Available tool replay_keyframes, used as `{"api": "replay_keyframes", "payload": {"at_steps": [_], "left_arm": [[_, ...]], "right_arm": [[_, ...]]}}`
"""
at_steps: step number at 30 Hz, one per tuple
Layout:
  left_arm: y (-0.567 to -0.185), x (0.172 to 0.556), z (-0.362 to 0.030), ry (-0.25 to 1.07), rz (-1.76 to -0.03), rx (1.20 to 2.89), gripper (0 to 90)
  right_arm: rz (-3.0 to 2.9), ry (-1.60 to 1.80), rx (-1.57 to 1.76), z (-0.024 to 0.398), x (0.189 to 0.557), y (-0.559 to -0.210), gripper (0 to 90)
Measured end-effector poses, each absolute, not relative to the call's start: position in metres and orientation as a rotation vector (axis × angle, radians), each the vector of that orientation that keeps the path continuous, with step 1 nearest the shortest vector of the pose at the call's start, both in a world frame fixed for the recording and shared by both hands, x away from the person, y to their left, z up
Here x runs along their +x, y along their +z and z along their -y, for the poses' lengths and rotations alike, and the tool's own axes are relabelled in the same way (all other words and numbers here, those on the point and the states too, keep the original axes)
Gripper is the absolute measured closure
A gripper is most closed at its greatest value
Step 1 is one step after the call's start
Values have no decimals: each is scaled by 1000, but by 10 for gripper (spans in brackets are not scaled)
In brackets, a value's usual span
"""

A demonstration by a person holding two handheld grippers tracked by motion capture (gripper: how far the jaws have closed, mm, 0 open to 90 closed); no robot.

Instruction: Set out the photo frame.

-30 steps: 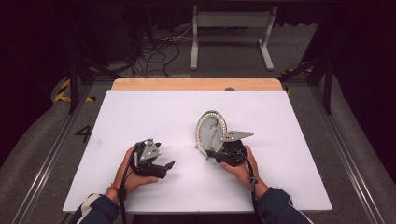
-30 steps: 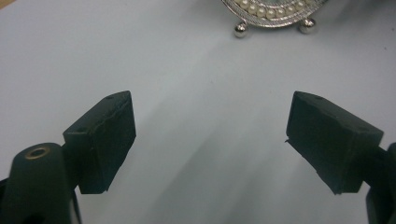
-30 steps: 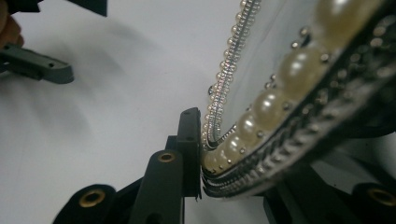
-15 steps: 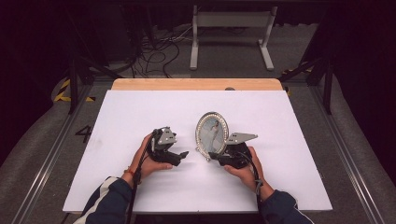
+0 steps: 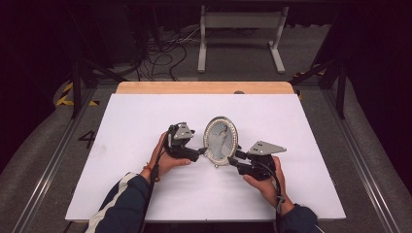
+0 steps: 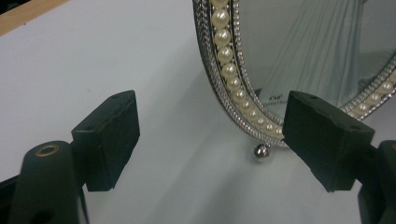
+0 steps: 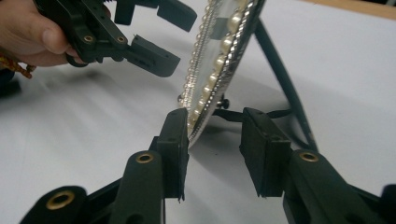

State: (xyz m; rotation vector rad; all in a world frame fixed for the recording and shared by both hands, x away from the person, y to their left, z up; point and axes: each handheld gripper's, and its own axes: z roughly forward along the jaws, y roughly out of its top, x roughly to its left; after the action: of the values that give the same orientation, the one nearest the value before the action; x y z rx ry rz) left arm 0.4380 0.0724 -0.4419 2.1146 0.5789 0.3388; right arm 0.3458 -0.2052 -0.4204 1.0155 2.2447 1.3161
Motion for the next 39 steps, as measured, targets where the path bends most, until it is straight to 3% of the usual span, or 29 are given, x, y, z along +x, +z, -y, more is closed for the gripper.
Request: {"api": "replay_keyframes", "payload": {"at_steps": [7, 16, 32, 39], "left_arm": [[-444, 447, -62, 281, -556, 2101, 204], [-445, 448, -57, 160, -475, 2097, 261], [-441, 436, -61, 189, -470, 2133, 417], [-440, 427, -69, 229, -458, 2150, 434]], "right_arm": [[-2176, 1348, 991, 211, 335, -414, 744], [-2152, 1354, 986, 208, 332, -414, 808], [-2117, 1328, 1014, 204, 335, -414, 809], [-2107, 1322, 1029, 205, 340, -415, 801]]}}
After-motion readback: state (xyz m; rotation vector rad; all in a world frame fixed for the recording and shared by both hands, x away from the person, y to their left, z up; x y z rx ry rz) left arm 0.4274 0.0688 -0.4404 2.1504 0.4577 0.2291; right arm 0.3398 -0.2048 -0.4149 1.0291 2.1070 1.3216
